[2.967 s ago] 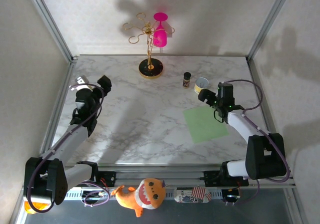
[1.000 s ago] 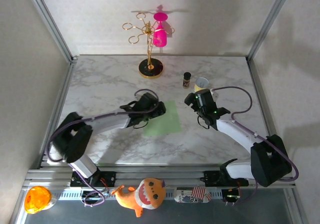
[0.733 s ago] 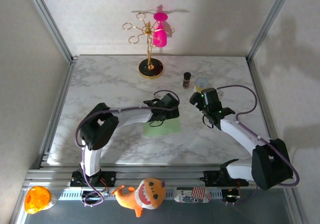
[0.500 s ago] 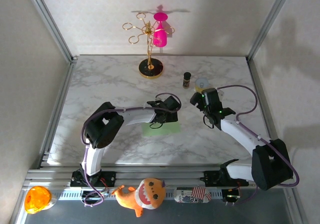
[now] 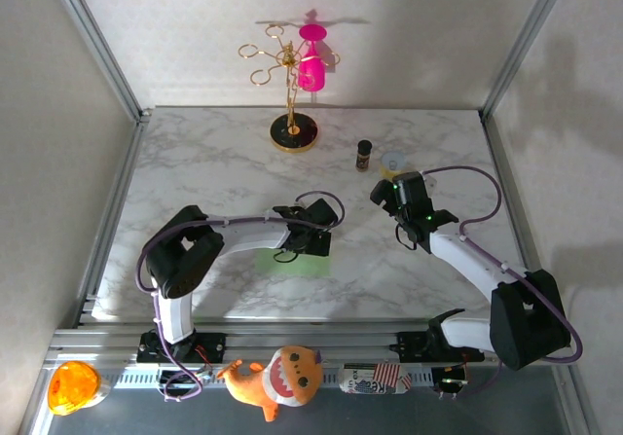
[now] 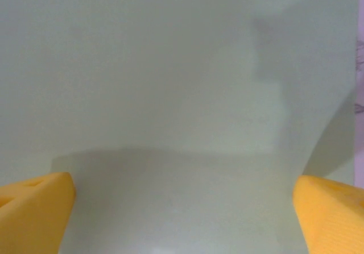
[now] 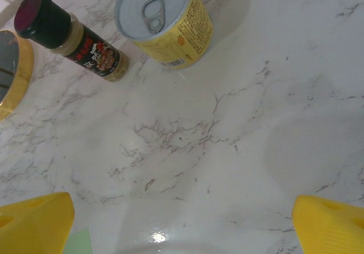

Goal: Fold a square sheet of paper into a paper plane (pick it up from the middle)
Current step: First fold the square sheet of paper in half at the center of the table.

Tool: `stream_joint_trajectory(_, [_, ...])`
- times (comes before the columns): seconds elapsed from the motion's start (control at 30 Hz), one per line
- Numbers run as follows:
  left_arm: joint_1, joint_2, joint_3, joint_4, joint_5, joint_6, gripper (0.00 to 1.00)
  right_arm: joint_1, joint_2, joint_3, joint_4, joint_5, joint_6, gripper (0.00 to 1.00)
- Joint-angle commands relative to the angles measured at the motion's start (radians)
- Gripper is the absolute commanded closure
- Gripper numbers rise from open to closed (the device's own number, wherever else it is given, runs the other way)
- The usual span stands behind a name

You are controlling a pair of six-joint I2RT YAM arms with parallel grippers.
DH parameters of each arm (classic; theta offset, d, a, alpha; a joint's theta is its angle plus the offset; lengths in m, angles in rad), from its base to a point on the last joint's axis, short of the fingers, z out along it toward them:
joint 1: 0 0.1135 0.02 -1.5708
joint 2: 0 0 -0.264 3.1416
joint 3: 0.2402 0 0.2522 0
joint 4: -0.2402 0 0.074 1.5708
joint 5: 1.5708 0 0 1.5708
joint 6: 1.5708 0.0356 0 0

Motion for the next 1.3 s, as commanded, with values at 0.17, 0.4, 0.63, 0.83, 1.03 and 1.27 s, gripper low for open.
stream_joint_trajectory(0.17, [0.023,-0.041,0.048,-0.125,-0.108,-0.09,0.01,-0.009,0.02,0.021,-0.004,0.022,-0.006,0.01])
stream_joint_trajectory(0.4, [0.046,0.031,0.073,-0.128,-0.074,-0.045,0.01,-0.01,0.028,0.027,-0.007,0.023,-0.02,0.01])
stream_joint_trajectory(0.63, [0.071,0.057,0.042,-0.085,-0.037,-0.044,0.05,-0.009,0.034,0.027,-0.011,0.024,-0.02,0.01])
stream_joint_trajectory(0.83, [0.074,0.076,0.002,-0.066,-0.018,-0.057,0.08,-0.011,0.044,0.03,-0.013,0.025,-0.019,0.01])
stream_joint_trajectory(1.03, [0.075,0.078,-0.051,-0.026,0.006,-0.074,0.11,-0.011,0.053,0.033,-0.011,0.022,-0.017,0.01])
stream_joint_trajectory(1.27, [0.075,0.074,-0.066,-0.012,0.014,-0.076,0.15,-0.012,0.055,0.033,-0.014,0.019,-0.012,0.01])
